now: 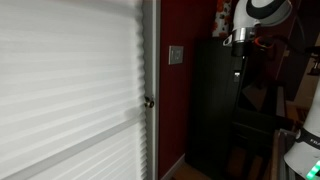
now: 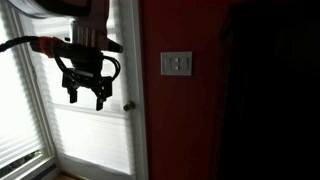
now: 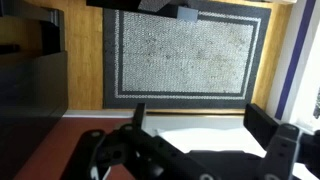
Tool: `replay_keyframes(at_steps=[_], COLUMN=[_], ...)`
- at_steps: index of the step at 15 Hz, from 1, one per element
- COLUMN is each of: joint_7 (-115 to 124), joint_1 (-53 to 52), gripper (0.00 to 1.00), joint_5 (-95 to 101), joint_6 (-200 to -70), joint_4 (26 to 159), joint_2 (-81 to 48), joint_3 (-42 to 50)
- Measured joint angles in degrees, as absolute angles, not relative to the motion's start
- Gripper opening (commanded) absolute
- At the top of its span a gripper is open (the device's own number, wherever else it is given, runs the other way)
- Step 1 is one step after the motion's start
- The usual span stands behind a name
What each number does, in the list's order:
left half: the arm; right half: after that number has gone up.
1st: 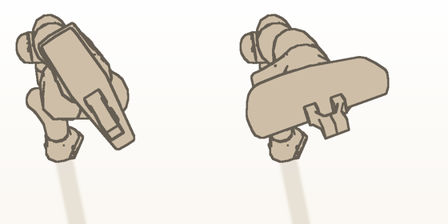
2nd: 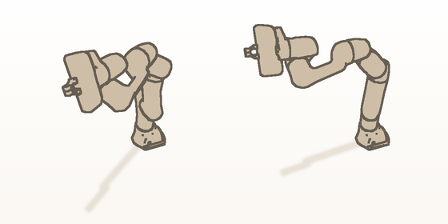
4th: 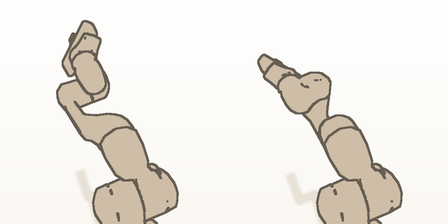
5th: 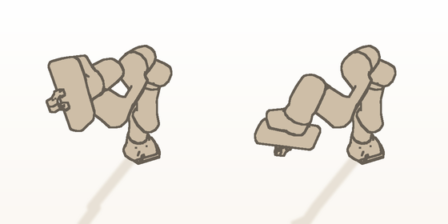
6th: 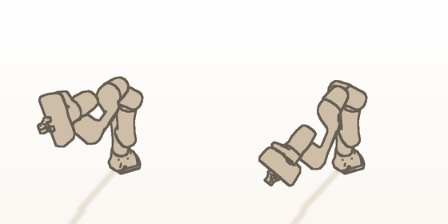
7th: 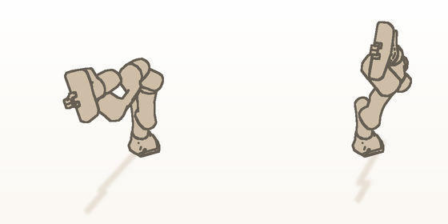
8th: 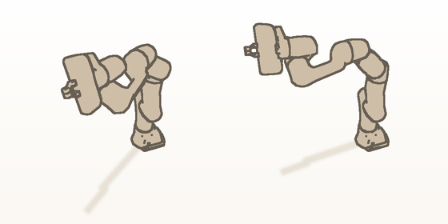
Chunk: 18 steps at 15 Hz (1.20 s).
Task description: Press the right switch on and off
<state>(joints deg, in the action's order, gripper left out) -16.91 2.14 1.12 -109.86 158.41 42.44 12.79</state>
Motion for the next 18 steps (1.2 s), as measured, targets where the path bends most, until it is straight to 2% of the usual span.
replay_keyframes(at_steps=[9, 18], joint_7=[-16.86, -15.04], joint_1=[2.27, 11.68], gripper=[1.00, 1.00], joint_5=[1.30, 6.59], joint_6=[-110.23, -130.11], joint_4=[158.41, 151.83], joint_2=[42.39, 31.08], joint_3=[12.75, 15.11])
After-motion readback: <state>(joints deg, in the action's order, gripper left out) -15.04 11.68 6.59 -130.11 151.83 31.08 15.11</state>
